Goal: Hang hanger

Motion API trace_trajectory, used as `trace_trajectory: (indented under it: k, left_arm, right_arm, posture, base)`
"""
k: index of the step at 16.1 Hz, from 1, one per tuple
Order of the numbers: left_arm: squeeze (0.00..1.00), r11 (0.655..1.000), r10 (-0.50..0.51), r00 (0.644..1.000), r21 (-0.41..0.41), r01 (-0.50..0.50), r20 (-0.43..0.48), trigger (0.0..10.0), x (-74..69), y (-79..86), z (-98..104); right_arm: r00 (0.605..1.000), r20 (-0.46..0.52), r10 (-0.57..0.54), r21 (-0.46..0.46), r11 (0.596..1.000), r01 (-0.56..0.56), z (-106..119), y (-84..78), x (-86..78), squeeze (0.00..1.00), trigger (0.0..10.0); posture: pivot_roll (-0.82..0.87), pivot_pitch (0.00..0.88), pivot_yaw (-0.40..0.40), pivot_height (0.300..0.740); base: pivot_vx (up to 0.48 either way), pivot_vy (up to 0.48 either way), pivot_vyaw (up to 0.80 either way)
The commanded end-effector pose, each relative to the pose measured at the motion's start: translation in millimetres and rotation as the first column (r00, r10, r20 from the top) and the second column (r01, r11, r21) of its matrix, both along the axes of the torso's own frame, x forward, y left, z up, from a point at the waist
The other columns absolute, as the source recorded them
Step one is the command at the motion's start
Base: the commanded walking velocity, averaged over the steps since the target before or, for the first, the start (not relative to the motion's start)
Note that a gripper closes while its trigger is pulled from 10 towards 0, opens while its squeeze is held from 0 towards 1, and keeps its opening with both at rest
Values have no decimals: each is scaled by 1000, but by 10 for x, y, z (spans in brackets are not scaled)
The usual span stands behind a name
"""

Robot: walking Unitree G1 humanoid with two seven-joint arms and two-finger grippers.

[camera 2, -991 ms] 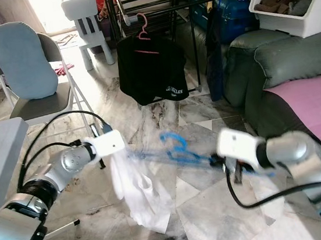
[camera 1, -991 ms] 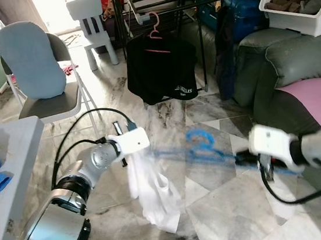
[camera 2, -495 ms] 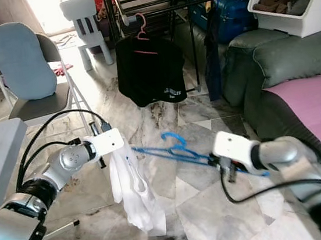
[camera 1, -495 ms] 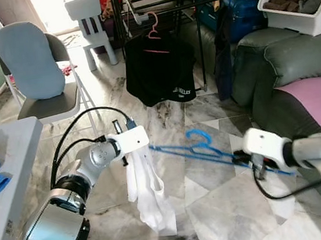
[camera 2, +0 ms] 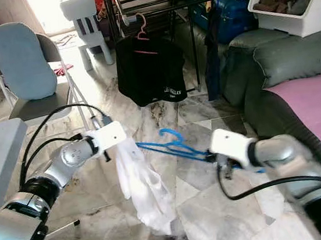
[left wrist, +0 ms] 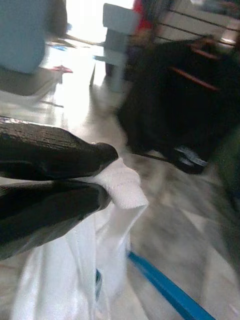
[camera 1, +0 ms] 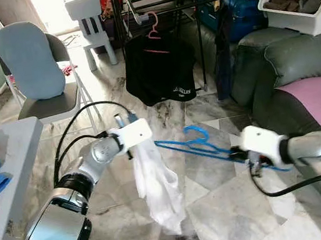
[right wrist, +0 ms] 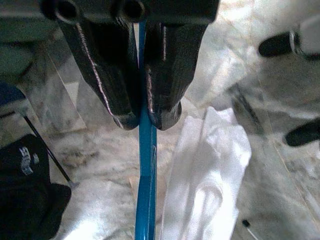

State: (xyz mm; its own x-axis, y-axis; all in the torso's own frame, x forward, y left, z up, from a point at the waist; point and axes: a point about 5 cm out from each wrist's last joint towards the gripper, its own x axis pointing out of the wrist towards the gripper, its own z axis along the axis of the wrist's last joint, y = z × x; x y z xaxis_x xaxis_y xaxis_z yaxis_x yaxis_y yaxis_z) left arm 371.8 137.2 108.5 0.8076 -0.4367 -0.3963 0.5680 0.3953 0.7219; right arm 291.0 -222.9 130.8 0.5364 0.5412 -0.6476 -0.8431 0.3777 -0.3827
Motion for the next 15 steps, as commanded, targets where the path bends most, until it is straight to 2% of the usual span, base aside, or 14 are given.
trace_trajectory:
  k: [1, 3, 7, 9, 15]
  left_arm:
    - [0, 995, 96, 995, -12, -96, 24, 10000, 81, 133, 107]
    - [0, 994, 101, 995, -33, -100, 15, 10000, 92, 117, 125]
    - [0, 997, 59, 998, -49, -58, 19, 10000, 93, 24, 153]
    - [0, 994, 65, 996, -98, -58, 67, 10000, 136, -3, 275]
    - [0, 973, 149, 981, -197, -122, 125, 10000, 223, 97, 497]
  right_arm:
    - [1000, 17, 12, 7, 1000, -12, 128, -46, -14, 0, 10000]
    - [1000, 5, 13, 40, 999, -13, 183, -50, -36, 0, 10000]
    - [999, -25, 28, 69, 997, -26, 136, 0, -73, 0, 10000]
    - [998, -54, 44, 110, 993, -37, 73, 107, -93, 0, 10000]
    - [997, -67, 32, 141, 990, -22, -26, 204, -83, 0, 10000]
  posture:
    - [-130, 0, 91, 740]
    - [-137, 0, 101, 740]
    - [-134, 0, 106, 740]
    - [-128, 0, 110, 740]
    - [-121, 0, 115, 740]
  base:
    - [0, 0, 0]
    - [0, 0, 0]
    - [0, 0, 0]
    - [0, 0, 0]
    - [0, 0, 0]
